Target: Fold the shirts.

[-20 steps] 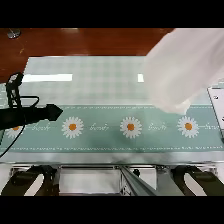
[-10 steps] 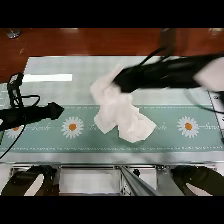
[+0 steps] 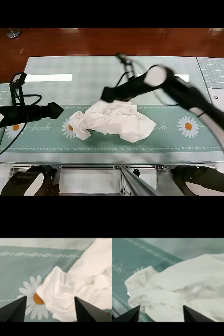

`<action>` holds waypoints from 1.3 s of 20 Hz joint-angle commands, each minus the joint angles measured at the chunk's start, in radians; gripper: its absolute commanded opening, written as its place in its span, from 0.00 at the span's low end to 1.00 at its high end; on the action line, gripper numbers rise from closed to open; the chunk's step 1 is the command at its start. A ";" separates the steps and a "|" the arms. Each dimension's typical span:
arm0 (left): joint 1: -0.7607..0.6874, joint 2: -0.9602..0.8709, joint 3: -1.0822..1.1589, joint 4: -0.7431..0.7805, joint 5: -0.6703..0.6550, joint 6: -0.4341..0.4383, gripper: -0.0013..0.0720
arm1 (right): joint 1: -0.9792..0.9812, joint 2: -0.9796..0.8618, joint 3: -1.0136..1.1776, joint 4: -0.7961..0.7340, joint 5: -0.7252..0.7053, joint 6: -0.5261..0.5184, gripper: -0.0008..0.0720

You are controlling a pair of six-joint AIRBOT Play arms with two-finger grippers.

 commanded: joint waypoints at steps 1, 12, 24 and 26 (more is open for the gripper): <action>0.094 -0.060 0.033 -0.028 -0.133 0.029 0.98 | -0.301 0.167 -0.005 -0.262 0.240 0.014 0.86; 0.129 -0.420 -0.251 -0.693 -0.023 0.406 0.95 | -0.682 0.702 -0.973 0.019 0.129 -0.046 0.86; 0.124 -0.462 -0.117 -0.701 -0.055 0.472 0.06 | -0.226 0.341 -0.948 0.336 -0.246 -0.056 0.86; 0.124 -0.462 -0.117 -0.701 -0.055 0.472 0.06 | -0.195 0.257 -0.895 0.340 -0.245 -0.058 0.86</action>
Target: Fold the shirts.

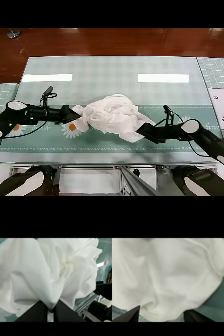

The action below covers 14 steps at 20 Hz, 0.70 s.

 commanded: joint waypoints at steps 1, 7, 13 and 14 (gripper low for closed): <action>0.000 -0.001 0.008 -0.003 -0.002 0.005 0.06 | 0.074 -0.147 0.080 0.074 -0.051 -0.031 0.85; 0.034 0.024 0.105 -0.028 -0.047 0.033 0.06 | 0.046 -0.187 0.337 -0.001 0.043 -0.149 0.06; 0.112 0.184 0.606 -0.129 0.075 0.037 0.06 | -0.122 -0.080 0.982 -0.254 0.108 -0.048 0.06; 0.123 0.195 0.715 -0.113 0.055 0.035 0.06 | -0.124 -0.060 1.102 -0.301 0.142 -0.048 0.06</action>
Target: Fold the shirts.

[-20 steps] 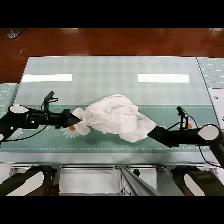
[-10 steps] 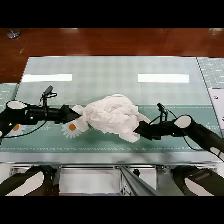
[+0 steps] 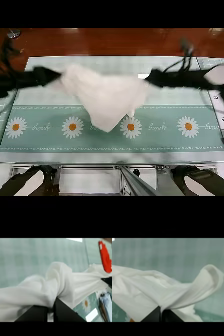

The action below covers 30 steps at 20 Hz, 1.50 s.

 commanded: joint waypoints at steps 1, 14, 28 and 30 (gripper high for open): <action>0.038 0.059 0.339 0.031 0.005 -0.025 0.06 | -0.043 0.065 0.385 -0.156 0.101 0.019 0.06; 0.039 0.309 0.639 0.354 -0.331 -0.325 0.06 | -0.043 0.486 0.531 -0.120 0.363 -0.098 0.06; -0.283 0.090 0.026 0.384 0.022 -0.282 0.06 | -0.043 0.112 0.404 -0.525 0.537 -0.049 0.06; -0.304 -0.029 0.037 0.383 0.103 -0.270 0.06 | -0.077 -0.009 0.386 -0.554 0.475 -0.020 0.06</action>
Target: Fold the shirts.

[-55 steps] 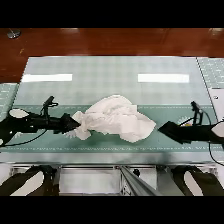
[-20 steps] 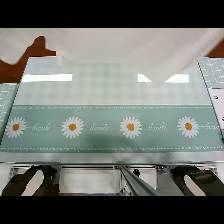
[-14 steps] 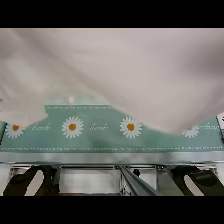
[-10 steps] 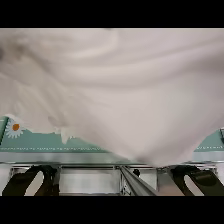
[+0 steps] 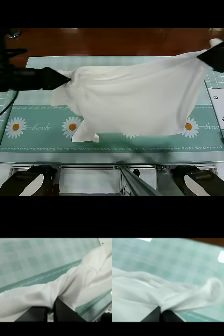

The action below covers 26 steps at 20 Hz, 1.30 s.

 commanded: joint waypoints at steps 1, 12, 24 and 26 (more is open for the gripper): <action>-0.039 -0.186 -0.028 0.006 0.208 0.027 0.06 | -0.053 -0.193 -0.040 -0.113 -0.080 0.059 0.06; -0.146 -0.533 0.138 -0.109 0.413 0.027 0.16 | -0.218 -0.575 -0.040 0.294 -0.341 0.104 0.13; 0.391 -0.321 -0.241 0.201 -0.164 -0.072 0.97 | -0.602 -0.191 -0.701 0.269 -0.245 -0.043 0.86; 0.391 -0.266 -0.421 0.102 -0.112 -0.006 0.97 | -0.603 -0.058 -0.940 0.372 -0.337 -0.093 0.86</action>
